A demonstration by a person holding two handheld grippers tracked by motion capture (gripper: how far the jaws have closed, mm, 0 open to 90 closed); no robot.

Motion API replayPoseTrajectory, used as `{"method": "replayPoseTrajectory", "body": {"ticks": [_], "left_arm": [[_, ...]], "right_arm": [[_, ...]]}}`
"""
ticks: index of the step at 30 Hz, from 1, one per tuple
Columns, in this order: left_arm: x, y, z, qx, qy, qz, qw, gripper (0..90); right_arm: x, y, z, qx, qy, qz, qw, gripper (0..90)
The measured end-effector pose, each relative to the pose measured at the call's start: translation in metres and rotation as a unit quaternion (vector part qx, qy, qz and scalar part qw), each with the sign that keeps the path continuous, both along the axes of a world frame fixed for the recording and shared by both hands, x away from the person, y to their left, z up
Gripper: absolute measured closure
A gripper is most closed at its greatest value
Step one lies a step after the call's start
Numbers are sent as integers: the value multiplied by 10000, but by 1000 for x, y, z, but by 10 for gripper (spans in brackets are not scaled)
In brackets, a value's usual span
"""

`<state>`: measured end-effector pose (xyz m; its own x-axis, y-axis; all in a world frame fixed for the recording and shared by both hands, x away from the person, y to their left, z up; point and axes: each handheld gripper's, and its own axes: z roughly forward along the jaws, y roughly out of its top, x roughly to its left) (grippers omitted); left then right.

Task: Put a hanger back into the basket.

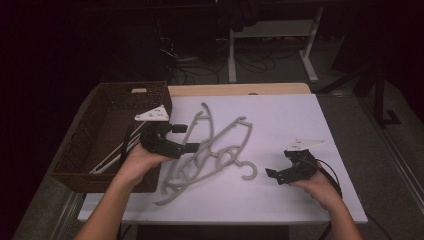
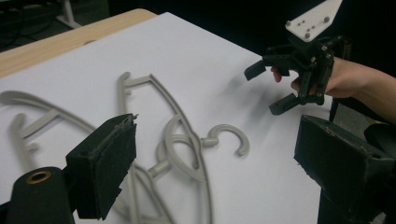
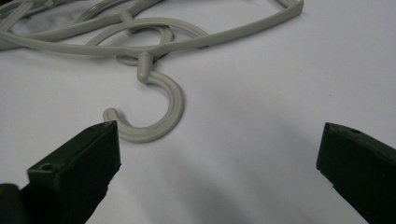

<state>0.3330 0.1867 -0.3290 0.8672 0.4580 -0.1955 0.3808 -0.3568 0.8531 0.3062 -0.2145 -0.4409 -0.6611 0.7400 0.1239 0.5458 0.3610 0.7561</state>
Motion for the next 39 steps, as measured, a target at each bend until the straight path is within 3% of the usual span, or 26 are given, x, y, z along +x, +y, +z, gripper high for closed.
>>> {"method": "replayPoseTrajectory", "body": {"ticks": [8,14,19,20,21,23,29,31,33,34,39], "left_arm": [[1,-30,-23,184,27,-129,9997,136],[2,-48,-49,511,114,-184,9985,149],[3,-58,-71,952,122,-209,9952,180],[3,-58,-71,952,122,-209,9952,199],[3,-61,-79,1126,160,-211,9933,209],[3,-62,-81,1186,177,-224,9925,234],[6,-69,-98,1627,323,-250,9858,321],[6,-71,-103,1815,359,-273,9824,373],[6,-72,-104,1870,382,-265,9813,414],[7,-75,-108,2050,430,-299,9774,414],[8,-79,-111,2281,535,-320,9716,527]], "right_arm": [[0,1,0,0,-12,42,10000,0],[0,0,0,-10,-11,46,10000,0],[0,0,0,-16,3,55,10000,0],[0,0,0,-16,3,55,10000,0],[0,1,-1,-28,16,73,10000,0],[0,1,-1,-26,14,73,10000,0],[1,0,-1,-23,11,69,10000,0],[1,1,-1,-22,16,67,10000,0],[1,1,-1,-27,18,70,10000,0],[1,1,-1,-28,18,73,10000,0],[1,0,-1,-37,15,62,10000,0]]}}
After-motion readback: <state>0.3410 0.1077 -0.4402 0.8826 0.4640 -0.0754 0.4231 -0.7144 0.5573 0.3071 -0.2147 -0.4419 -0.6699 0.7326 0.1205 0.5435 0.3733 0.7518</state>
